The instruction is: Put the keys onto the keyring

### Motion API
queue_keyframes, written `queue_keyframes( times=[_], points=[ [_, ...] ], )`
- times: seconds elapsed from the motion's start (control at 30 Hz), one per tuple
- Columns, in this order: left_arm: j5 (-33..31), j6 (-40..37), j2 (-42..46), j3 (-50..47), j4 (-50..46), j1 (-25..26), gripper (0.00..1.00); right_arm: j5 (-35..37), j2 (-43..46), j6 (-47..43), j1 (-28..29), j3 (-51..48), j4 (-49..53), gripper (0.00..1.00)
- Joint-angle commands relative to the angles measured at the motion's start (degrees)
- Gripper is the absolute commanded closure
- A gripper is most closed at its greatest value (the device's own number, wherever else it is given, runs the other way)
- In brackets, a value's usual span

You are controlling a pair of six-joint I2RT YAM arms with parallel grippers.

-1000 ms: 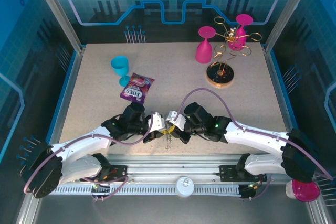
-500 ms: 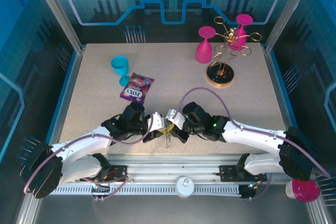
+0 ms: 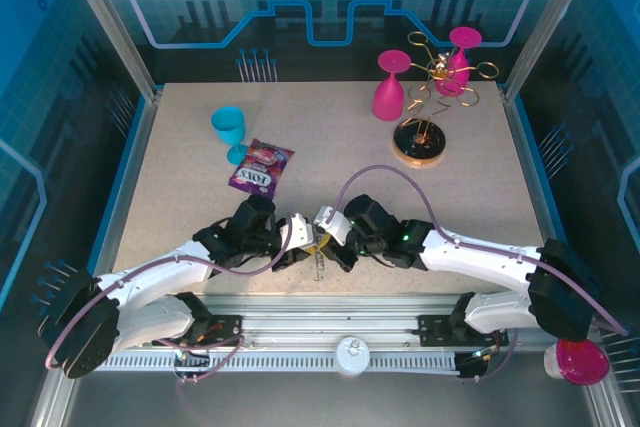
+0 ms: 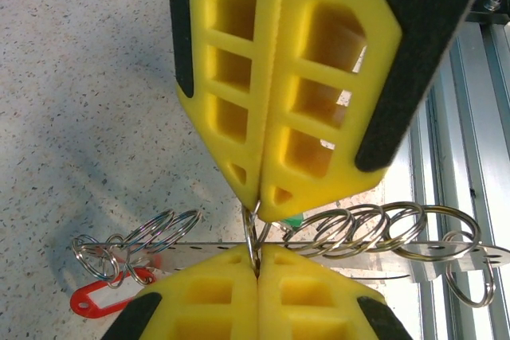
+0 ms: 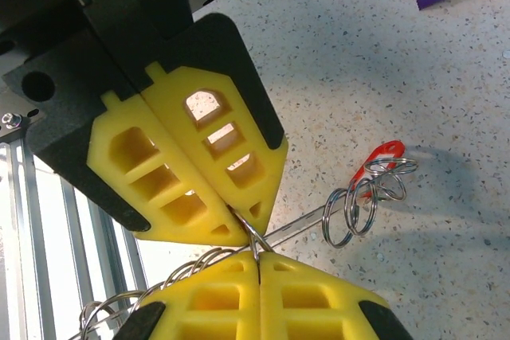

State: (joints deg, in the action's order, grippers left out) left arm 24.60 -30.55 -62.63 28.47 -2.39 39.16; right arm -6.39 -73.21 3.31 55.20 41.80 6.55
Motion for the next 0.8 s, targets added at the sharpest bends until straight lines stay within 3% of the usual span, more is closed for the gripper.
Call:
queue_keyframes(
  times=[0.0, 0.37, 0.77],
  points=[
    [4.8, -2.1, 1.2, 1.9, 0.8, 0.7, 1.00, 3.1, -0.6, 2.1, 0.2, 1.4, -4.9, 1.00],
    [5.9, -2.5, 1.4, 1.8, 0.8, 0.7, 1.00, 2.9, 2.8, -2.1, 0.9, -2.5, -8.0, 1.00],
    [7.2, -5.2, 3.3, 0.0, 2.3, 0.7, 1.00, -3.6, 4.1, -3.8, -0.9, -3.6, -7.0, 1.00]
  ],
)
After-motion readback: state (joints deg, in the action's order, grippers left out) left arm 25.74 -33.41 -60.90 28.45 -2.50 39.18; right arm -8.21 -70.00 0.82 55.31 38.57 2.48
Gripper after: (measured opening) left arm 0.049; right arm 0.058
